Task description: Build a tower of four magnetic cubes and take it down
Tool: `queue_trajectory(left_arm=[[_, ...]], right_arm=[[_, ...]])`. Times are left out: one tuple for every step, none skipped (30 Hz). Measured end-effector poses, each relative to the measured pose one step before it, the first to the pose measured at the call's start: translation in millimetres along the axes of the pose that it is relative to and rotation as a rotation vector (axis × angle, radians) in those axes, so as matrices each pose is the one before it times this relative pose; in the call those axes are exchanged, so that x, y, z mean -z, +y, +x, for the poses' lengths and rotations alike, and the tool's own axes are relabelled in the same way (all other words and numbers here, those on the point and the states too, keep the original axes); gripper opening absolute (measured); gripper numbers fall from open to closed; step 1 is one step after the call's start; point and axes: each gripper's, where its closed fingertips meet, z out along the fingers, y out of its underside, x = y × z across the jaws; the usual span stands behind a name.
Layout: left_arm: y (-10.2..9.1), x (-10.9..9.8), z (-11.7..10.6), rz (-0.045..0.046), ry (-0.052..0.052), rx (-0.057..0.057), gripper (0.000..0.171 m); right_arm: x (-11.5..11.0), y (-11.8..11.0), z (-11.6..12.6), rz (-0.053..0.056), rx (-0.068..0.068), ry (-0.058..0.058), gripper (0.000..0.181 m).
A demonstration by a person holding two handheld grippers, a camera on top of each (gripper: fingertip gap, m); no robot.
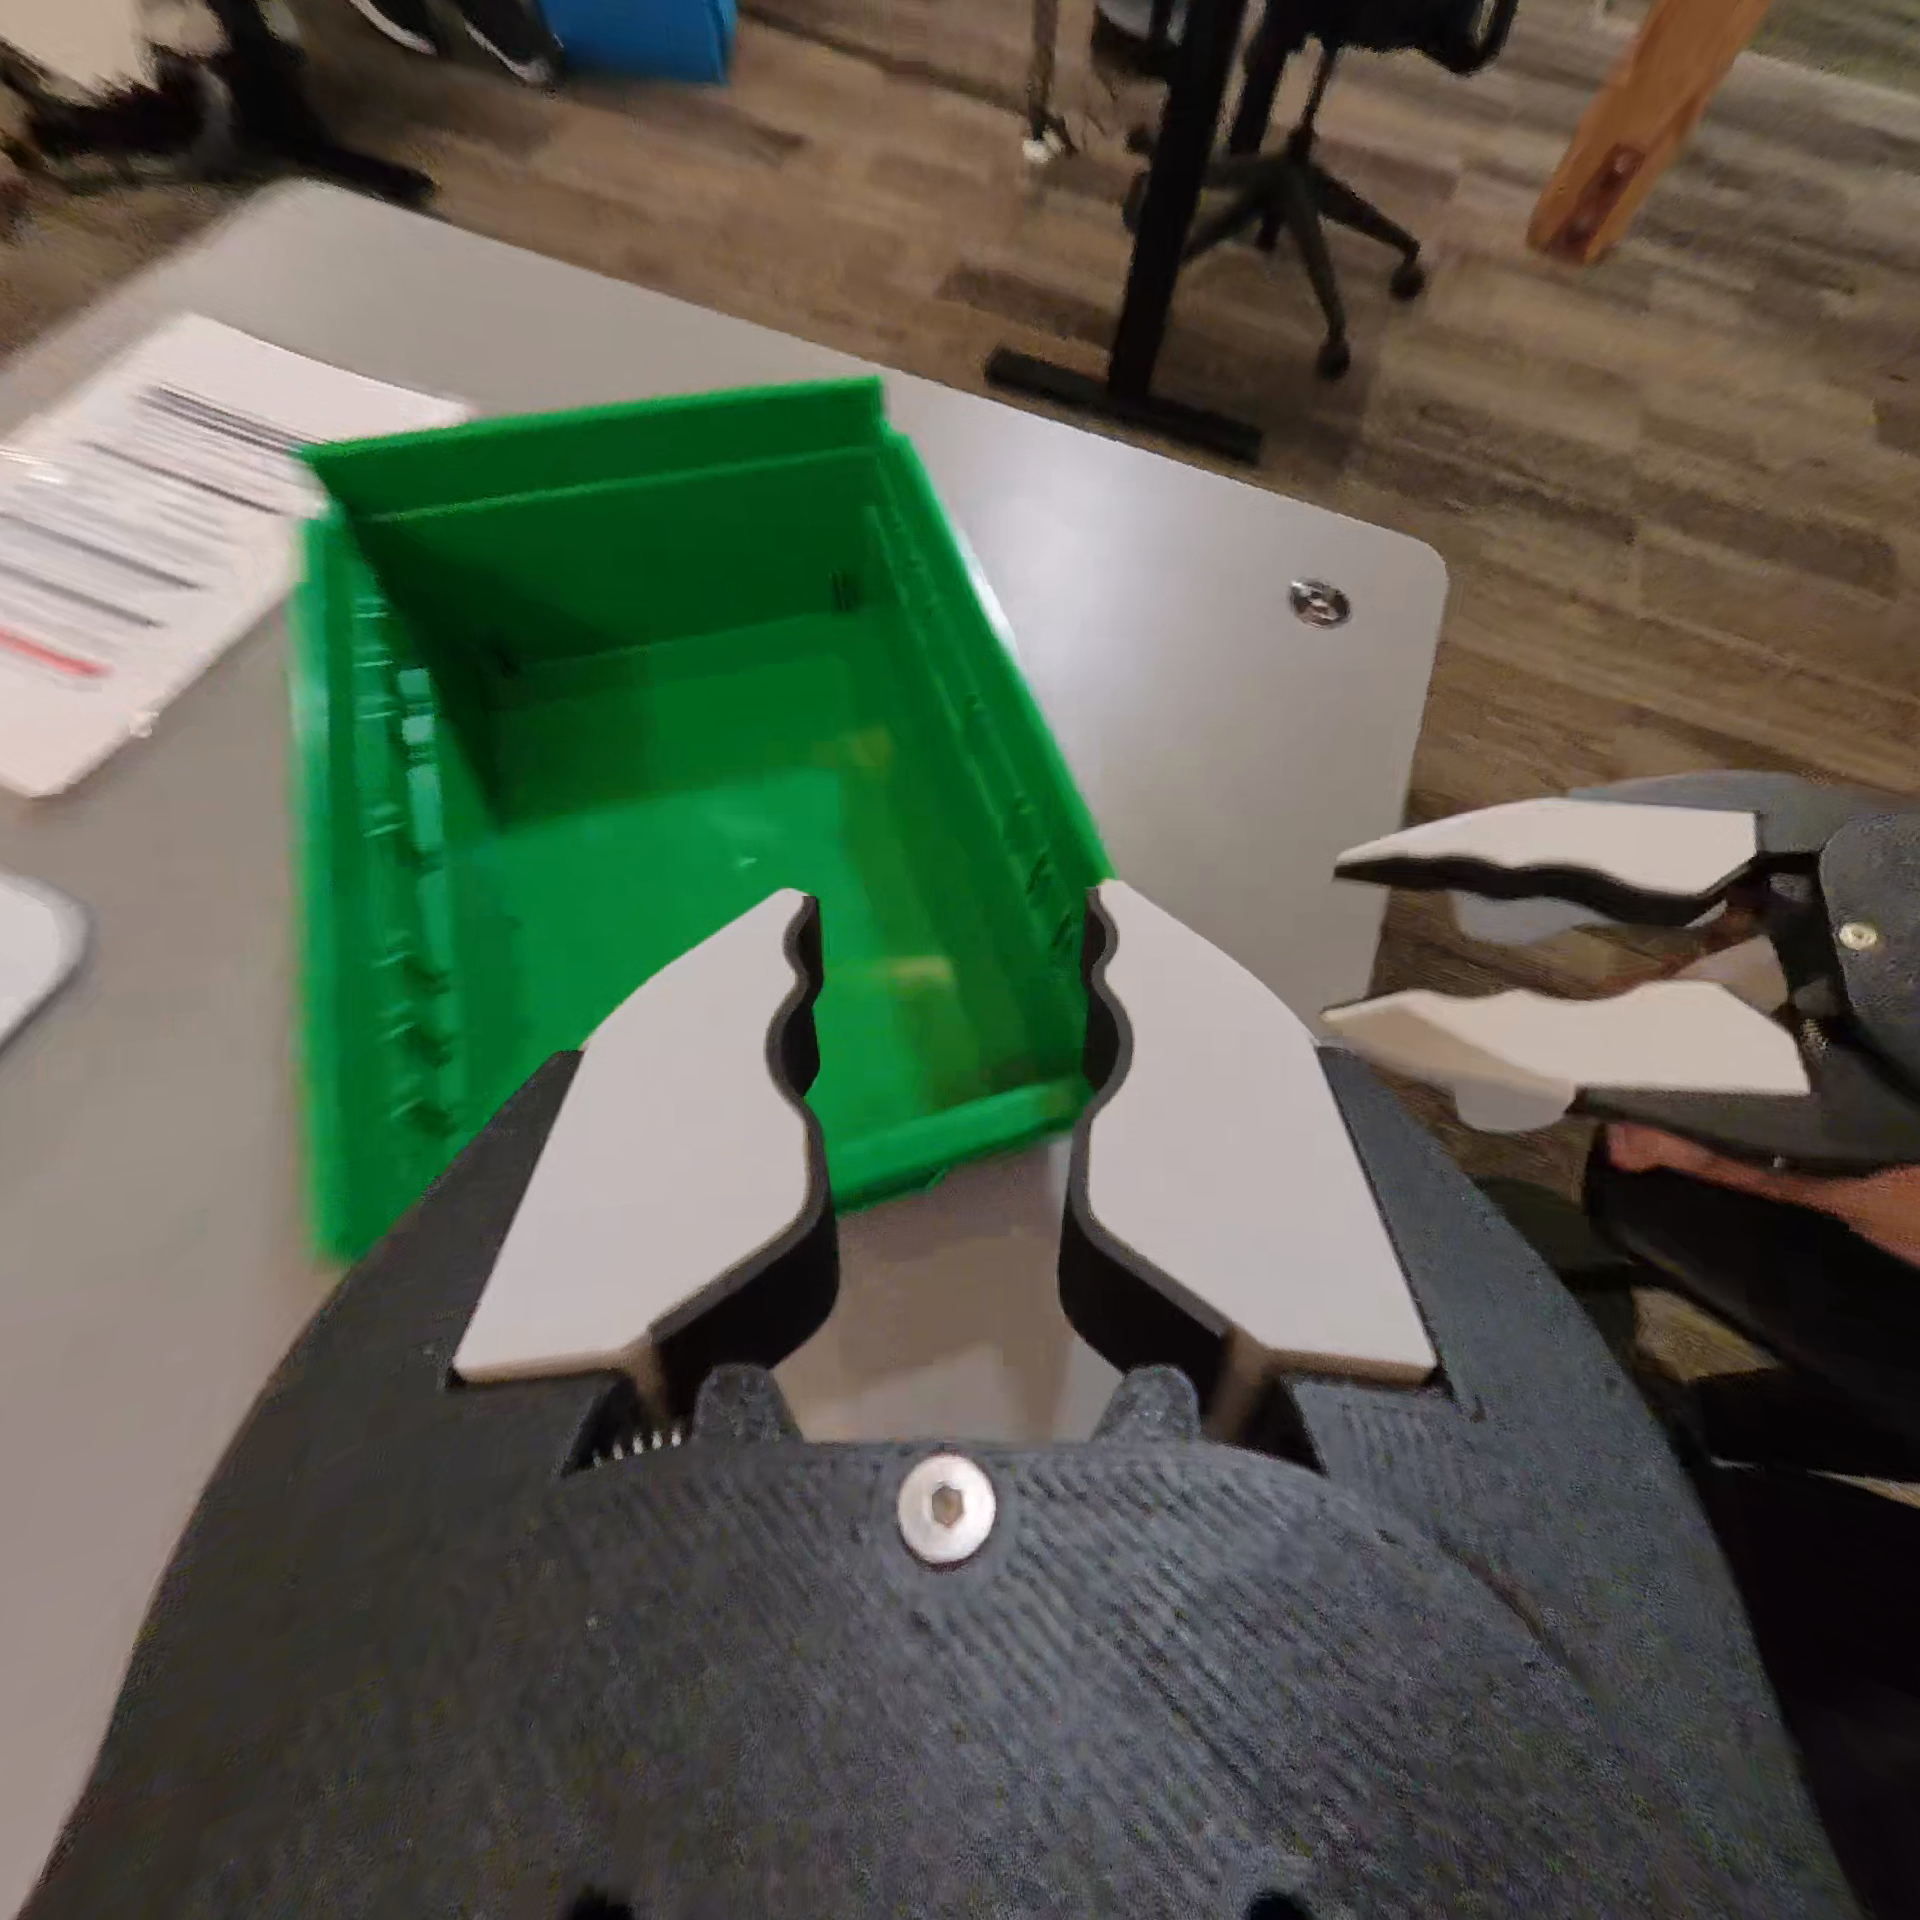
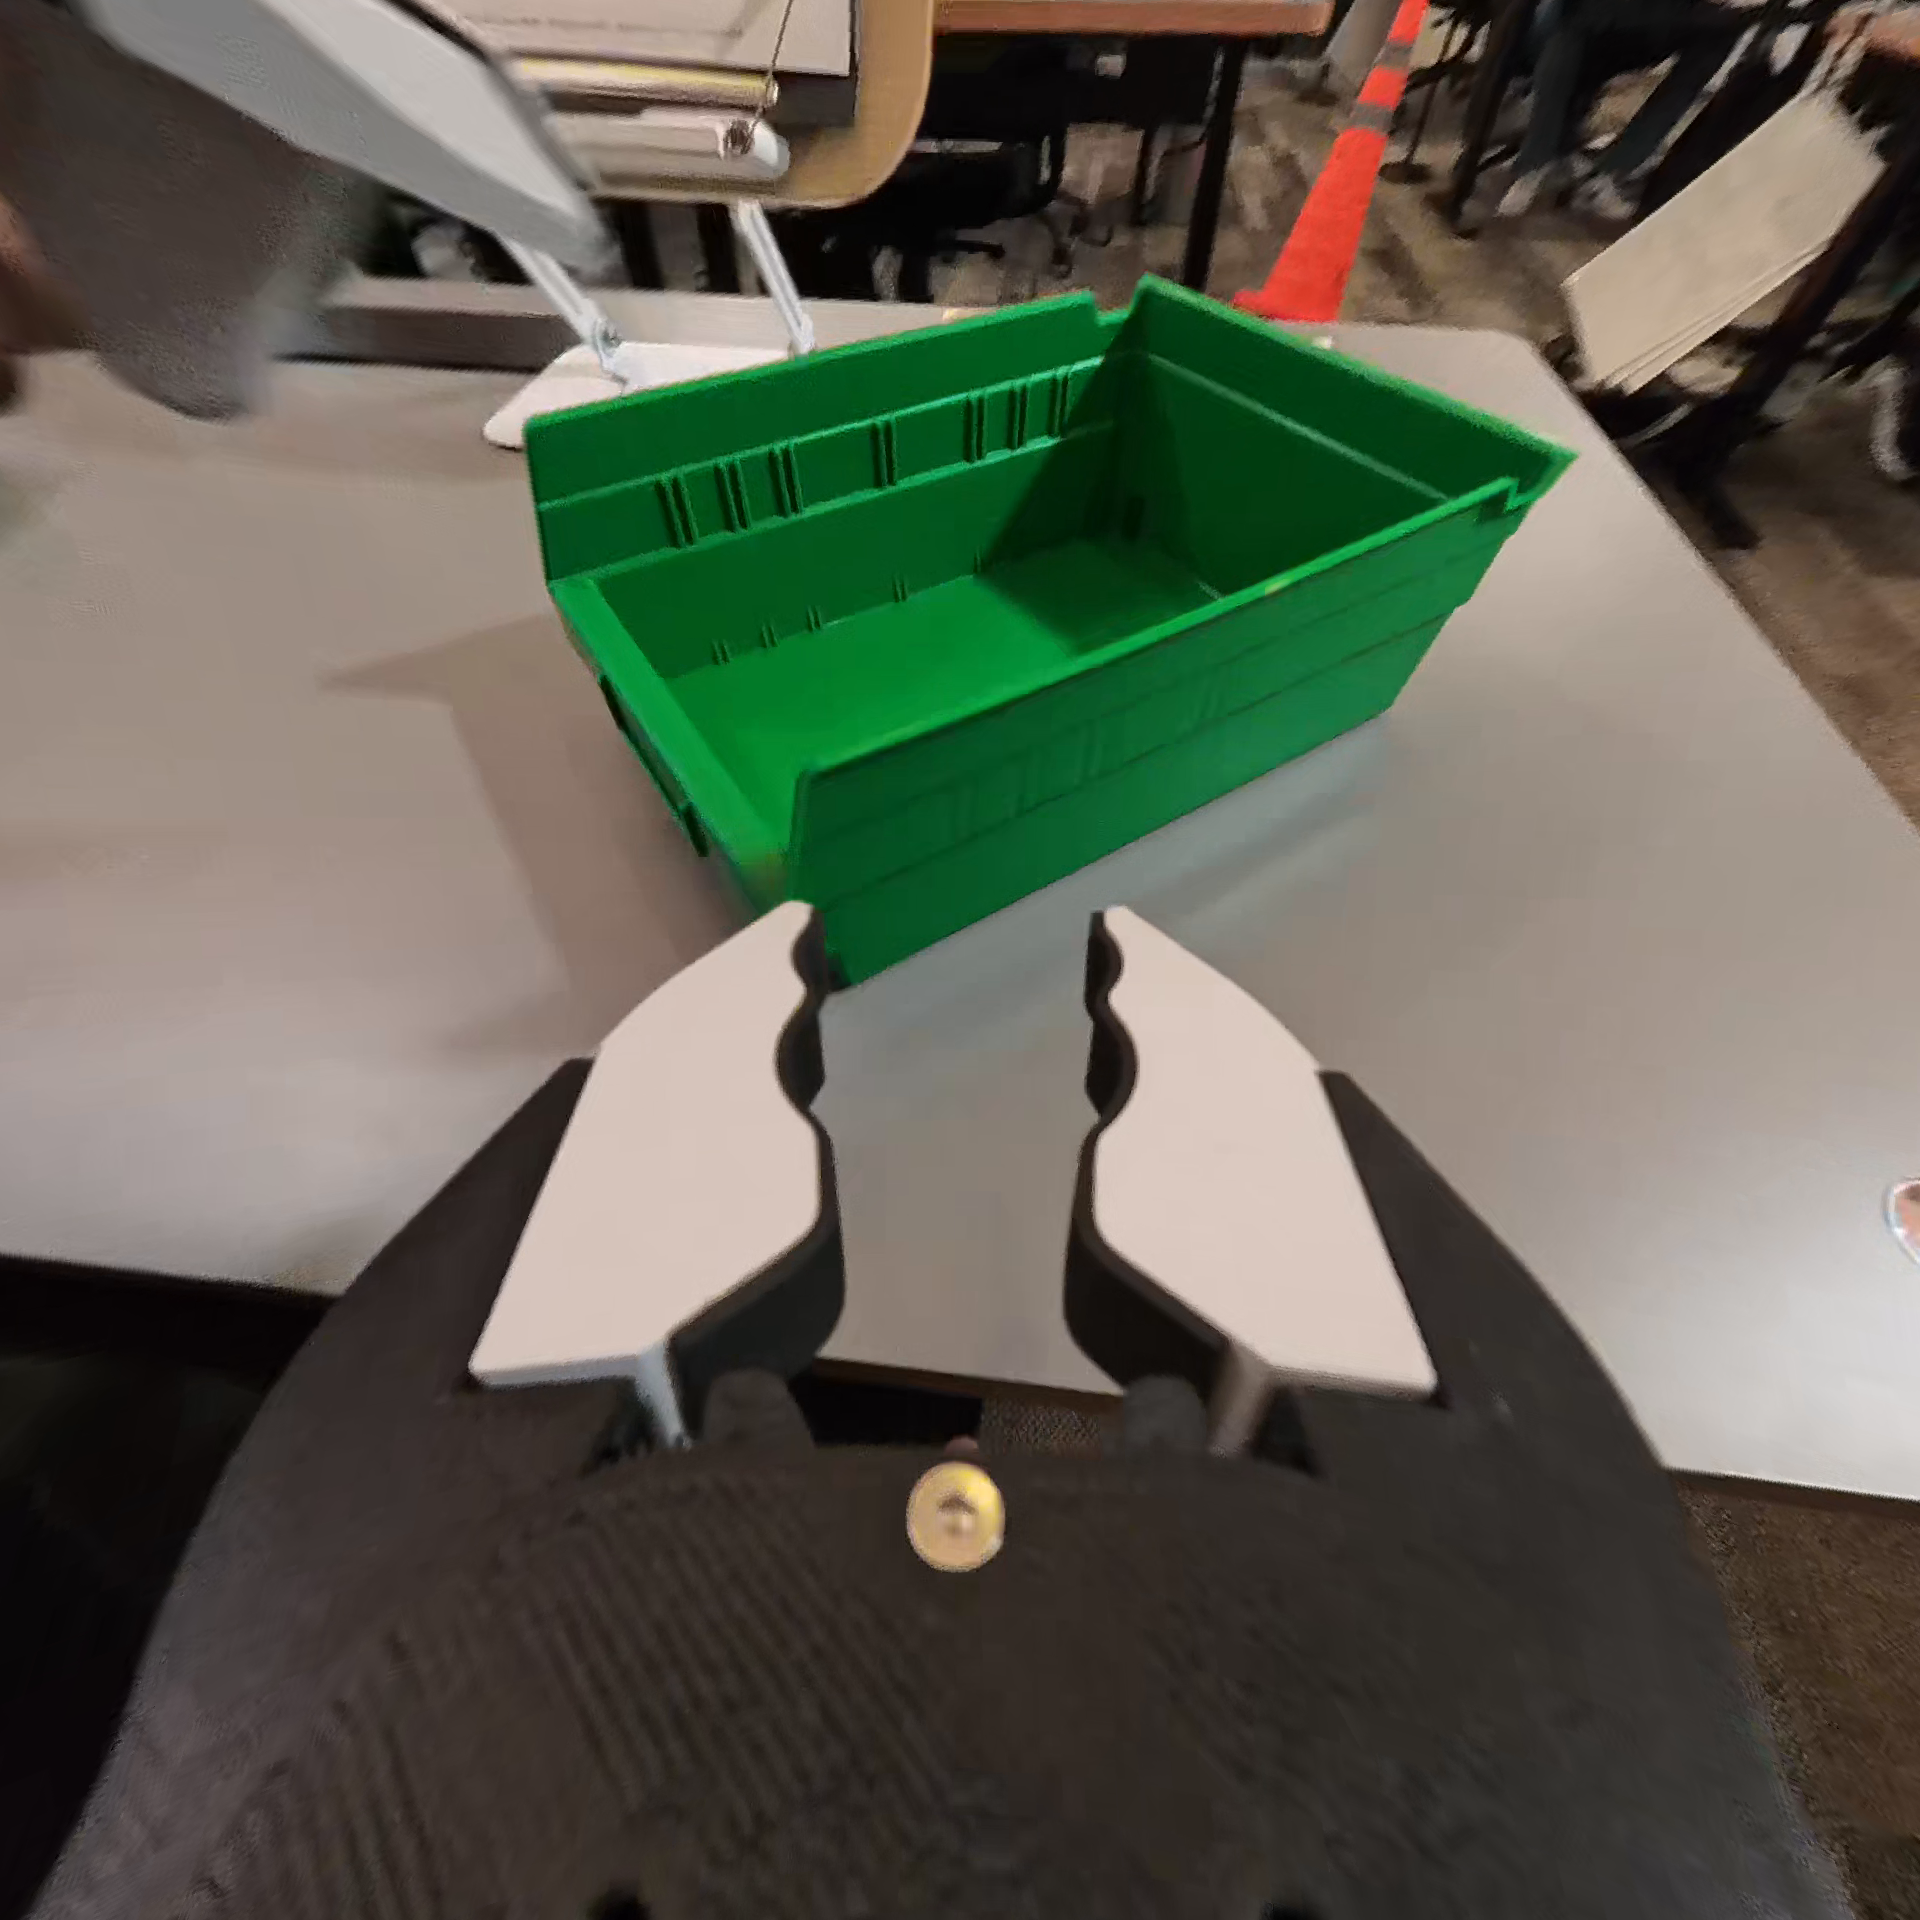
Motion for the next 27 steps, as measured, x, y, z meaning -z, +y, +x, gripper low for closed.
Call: queue_trajectory(left_arm=[[3.39,22.8,-14.45,0.03355,-0.0476,0.0062,0.057],[4.64,22.85,-18.48,0.03359,-0.0611,0.0191,0.068],[5.79,21.83,-20.5,0.0334,-0.0594,0.0334,0.078],[7.52,20.55,-19.44,0.02712,-0.0396,0.0544,0.084],[9.71,19.07,-16.81,0.01151,-0.0139,0.0668,0.088],[10.39,17.05,-15.27,0.00635,-0.0051,0.0636,0.09],[10.03,14.79,-16.39,0.01547,-0.0158,0.0516,0.091],[9.69,12.03,-19.01,0.02206,-0.0339,0.0357,0.091],[9.73,9.36,-20.73,0.02569,-0.0463,0.0284,0.09],[10.59,6.63,-19.95,0.02435,-0.041,0.0305,0.089],[9.73,2.93,-17.12,0.02928,-0.0238,0.0395,0.084],[11.56,-0.57,-9.49,-0.00682,0.0267,0.0453,0.079],[14.13,-1.59,-4.94,-0.0654,0.061,0.0575,0.08],[11.11,-1.43,-5.92,-0.07187,0.0508,0.0592,0.08],[4.09,-1.11,-6.42,-0.03114,0.0381,0.0234,0.08],[0.89,-0.39,-6.55,-0.00326,0.0146,0.0063,0.079],[-1.01,-0.43,-7.44,0.01732,-0.0094,-0.0055,0.077],[-1.41,-0.32,-9.25,0.01792,-0.0359,-0.0047,0.08],[-1.54,-0.78,-7.6,0.01549,-0.0351,-0.0174,0.08],[-0.43,-1.49,-3.79,0.0034,-0.0169,-0.0318,0.079],[1.33,-1.87,-2.33,-0.01098,-0.0157,-0.0346,0.079],[2.51,-1.94,-2.07,-0.01984,-0.0198,-0.033,0.079],[2.63,-1.95,-1.15,-0.01891,-0.0189,-0.0314,0.079],[2.09,-1.88,-0.65,-0.01433,-0.0179,-0.0272,0.079],[1.81,-1.43,0.11,-0.01171,-0.0139,-0.0224,0.079],[1.36,-1.11,0.92,-0.00982,-0.0071,-0.018,0.079],[0.38,-0.6,1.52,-0.00387,-0.0012,-0.0141,0.079]], right_arm=[[-0.48,-2.77,-4.44,0.0166,-0.0037,0.0244,0.056],[-0.87,-3.01,-4.99,0.017,0.0008,0.0231,0.065],[-1.3,-2.34,-3.29,0.0137,0.0188,0.0347,0.079],[-2.32,-2.43,-1.03,0.016,0.0279,0.0472,0.092],[-3.71,-2.06,-1.2,0.0174,0.0239,0.0452,0.098],[-5.45,-1.3,-2.64,0.0106,0.0168,0.0336,0.103],[-7.24,-0.81,-4.04,-0.0028,0.0005,0.0174,0.102],[-8.68,-0.27,-5.94,-0.0127,-0.0265,-0.0041,0.1],[-10.1,0.47,-7.48,-0.0175,-0.0515,-0.0267,0.098],[-11.19,2.36,-9.08,-0.0231,-0.063,-0.0546,0.09],[-12.47,6.71,-5.43,-0.0456,-0.0711,-0.0466,0.085],[-11.81,9.11,0.28,-0.0647,-0.0641,-0.0229,0.084],[-8.15,5.13,5.42,-0.0418,-0.0232,-0.0023,0.078],[-2.65,0.36,8.43,-0.0105,0.0252,0.0036,0.052],[0.23,-1.12,4.31,-0.001,0.0376,-0.035,0.05],[1.79,-1.64,10.44,-0.0005,0.011,0.0043,0.044],[2.51,-2.47,18.14,0.0069,0.0072,0.05,0.032],[1.82,-2.62,21.99,0.0074,0.02,0.0679,0.022],[0.37,-1.69,22.01,0.0011,0.0221,0.0575,0.014],[-1.2,-1.05,20.51,-0.001,0.0087,0.0438,0.009],[-2.46,-0.82,17.39,0.0005,-0.0135,0.0241,0.006],[-2.79,-0.84,14.67,-0.0014,-0.0246,0.0093,0.005],[-2.61,-1.0,13.99,-0.0043,-0.0174,0.0114,0.004],[-2.31,-1.17,13.46,-0.0038,-0.0031,0.0124,0.004],[-2.2,-1.16,10.3,-0.003,-0.0046,-0.0094,0.005],[-1.75,-1.21,7.27,0.0031,-0.0126,-0.0253,0.005],[-1.09,-0.83,5.15,0.0046,-0.0015,-0.0281,0.004]])
